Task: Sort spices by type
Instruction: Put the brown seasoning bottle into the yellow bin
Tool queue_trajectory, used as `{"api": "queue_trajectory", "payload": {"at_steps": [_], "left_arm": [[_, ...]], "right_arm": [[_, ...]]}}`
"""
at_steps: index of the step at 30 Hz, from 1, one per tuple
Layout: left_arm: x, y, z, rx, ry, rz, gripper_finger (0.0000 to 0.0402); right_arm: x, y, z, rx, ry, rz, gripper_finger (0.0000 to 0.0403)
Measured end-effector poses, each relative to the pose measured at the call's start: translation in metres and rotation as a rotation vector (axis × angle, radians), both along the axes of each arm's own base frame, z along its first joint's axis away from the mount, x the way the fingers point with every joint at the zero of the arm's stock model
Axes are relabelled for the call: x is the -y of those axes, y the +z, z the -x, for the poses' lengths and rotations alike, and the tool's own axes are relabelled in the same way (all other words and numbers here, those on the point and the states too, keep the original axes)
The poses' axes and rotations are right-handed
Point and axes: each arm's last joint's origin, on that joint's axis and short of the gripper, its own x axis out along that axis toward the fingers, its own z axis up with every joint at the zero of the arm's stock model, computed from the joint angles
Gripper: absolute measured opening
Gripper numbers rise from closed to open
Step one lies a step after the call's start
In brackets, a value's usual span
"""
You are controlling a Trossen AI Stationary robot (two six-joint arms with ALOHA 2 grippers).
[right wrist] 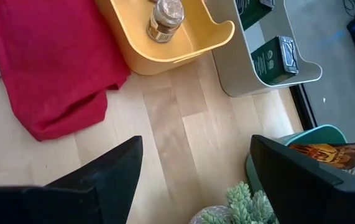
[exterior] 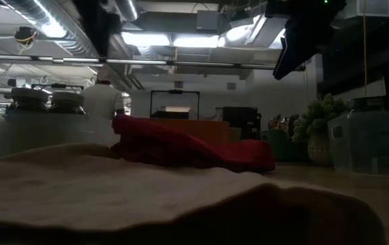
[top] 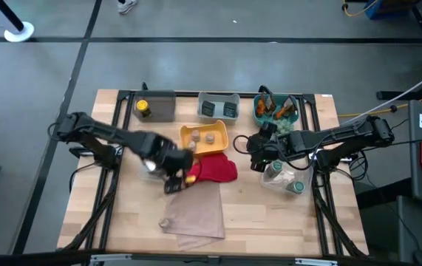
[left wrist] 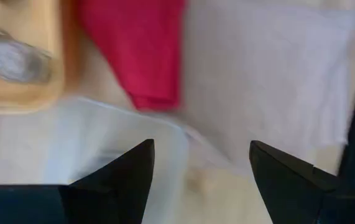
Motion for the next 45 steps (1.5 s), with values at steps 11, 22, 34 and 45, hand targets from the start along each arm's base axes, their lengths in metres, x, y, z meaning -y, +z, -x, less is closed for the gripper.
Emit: {"api": "queue_trajectory", "payload": {"at_steps": [11, 22, 34, 45], "left_arm": [[0.101, -0.011, 0.024, 0.021, -0.141, 0.047, 0.0247], [0.153, -0.046, 0.037, -0.078, -0.246, -0.002, 0.0247], [0.164, -0.073, 0.029, -0.141, -0.195, -0.025, 0.0247], [0.170, -0.095, 0.024, -0.189, -0.230, -0.067, 0.0247]], "right_arm": [[-0.002, 0.001, -0.003, 0.027, 0.026, -0.057, 0.0298], [-0.004, 0.032, 0.024, 0.097, 0.239, -0.230, 0.0298], [0.006, 0.076, 0.075, 0.317, 0.268, -0.158, 0.0298], [0.007, 0.081, 0.082, 0.348, 0.272, -0.160, 0.0298]]}}
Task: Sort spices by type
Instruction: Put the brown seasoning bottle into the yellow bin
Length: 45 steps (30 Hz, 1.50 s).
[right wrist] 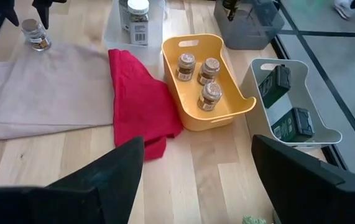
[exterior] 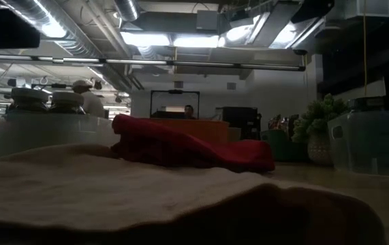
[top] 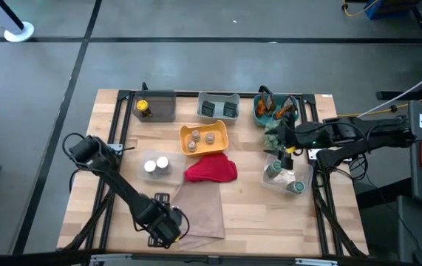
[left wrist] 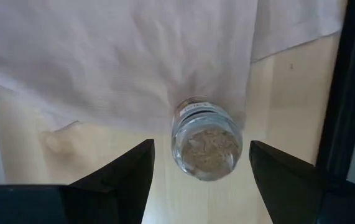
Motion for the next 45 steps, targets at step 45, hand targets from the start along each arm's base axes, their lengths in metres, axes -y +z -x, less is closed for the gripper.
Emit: {"api": "queue_trajectory", "payload": {"at_steps": [45], "left_arm": [[-0.026, -0.021, -0.033, -0.105, -0.021, 0.116, 0.0161]], "right_arm": [[0.019, -0.113, 0.115, 0.589, -0.009, -0.217, 0.0298]]}}
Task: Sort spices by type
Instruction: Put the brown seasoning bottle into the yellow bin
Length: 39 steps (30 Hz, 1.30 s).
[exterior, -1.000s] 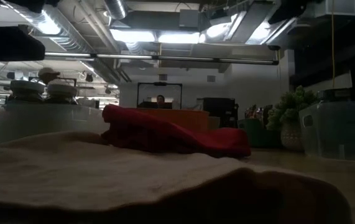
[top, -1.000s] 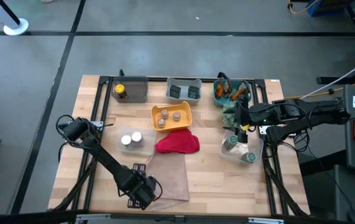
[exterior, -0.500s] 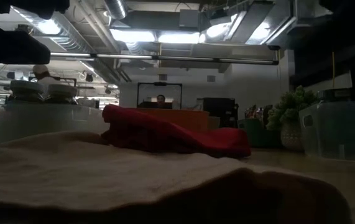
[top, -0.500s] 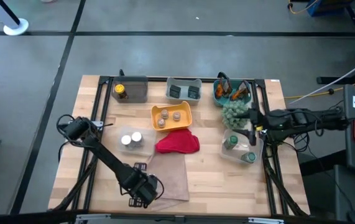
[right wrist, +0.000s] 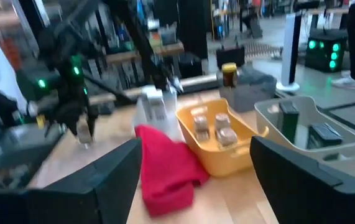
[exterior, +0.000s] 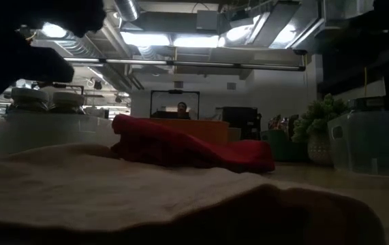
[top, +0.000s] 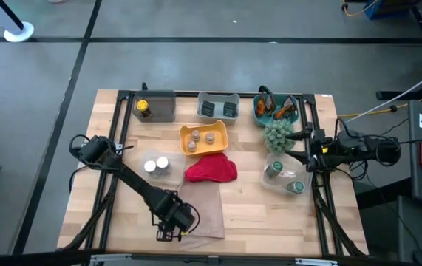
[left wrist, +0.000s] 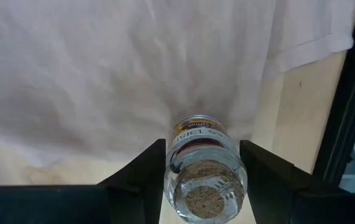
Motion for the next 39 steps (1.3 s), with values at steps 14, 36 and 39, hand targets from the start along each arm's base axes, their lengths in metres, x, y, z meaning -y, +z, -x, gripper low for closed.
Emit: {"api": "queue_trajectory", "payload": {"at_steps": [14, 36, 39], "left_arm": [[-0.044, 0.065, -0.013, 0.169, 0.072, 0.099, 0.0163], [-0.209, 0.118, -0.061, 0.535, 0.169, -0.033, 0.0165], [-0.230, 0.119, -0.063, 0.567, 0.224, -0.069, 0.0165]], "right_arm": [[-0.006, -0.063, -0.029, 0.015, 0.026, -0.002, 0.0298], [-0.006, -0.070, -0.030, -0.009, 0.049, 0.040, 0.0298], [-0.007, -0.069, -0.031, 0.011, 0.055, 0.042, 0.0298]]}}
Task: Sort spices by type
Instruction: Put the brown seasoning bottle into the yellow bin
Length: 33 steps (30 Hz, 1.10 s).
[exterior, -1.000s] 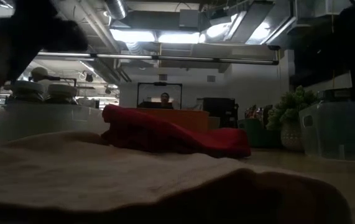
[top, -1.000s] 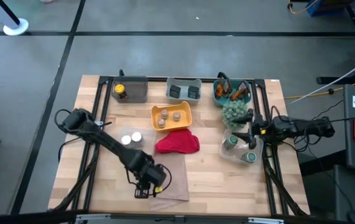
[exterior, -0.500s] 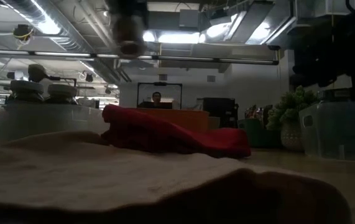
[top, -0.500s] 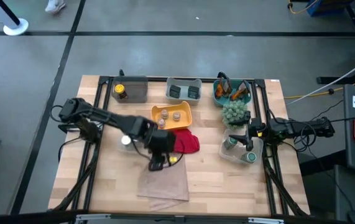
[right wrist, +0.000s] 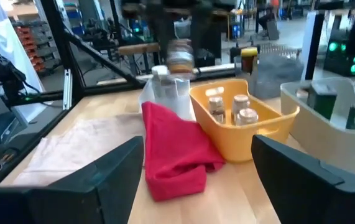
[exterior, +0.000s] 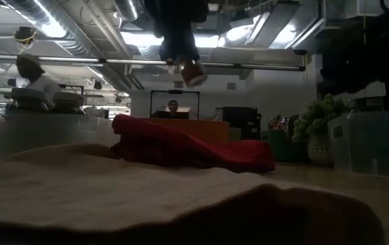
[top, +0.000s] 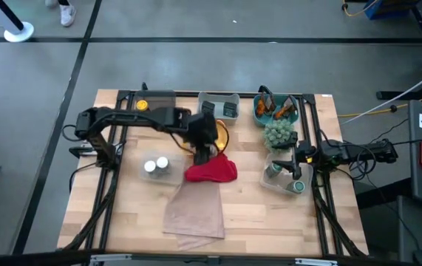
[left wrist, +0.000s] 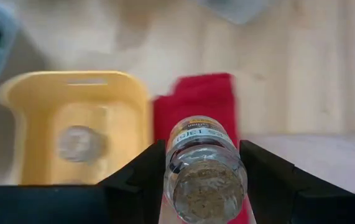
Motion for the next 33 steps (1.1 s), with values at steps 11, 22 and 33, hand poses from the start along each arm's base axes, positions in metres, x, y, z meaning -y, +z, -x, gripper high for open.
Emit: {"api": "queue_trajectory", "payload": {"at_steps": [11, 22, 33], "left_arm": [[-0.044, -0.040, -0.014, -0.127, 0.113, -0.067, 0.0166], [-0.057, -0.079, -0.015, -0.267, 0.133, -0.087, 0.0166], [-0.059, -0.115, -0.024, -0.352, 0.064, -0.103, 0.0166]], "right_arm": [[-0.002, -0.003, -0.005, 0.118, 0.025, 0.032, 0.0298], [-0.002, -0.005, -0.005, 0.106, 0.038, 0.036, 0.0298], [-0.002, -0.005, -0.005, 0.104, 0.038, 0.036, 0.0298]]}}
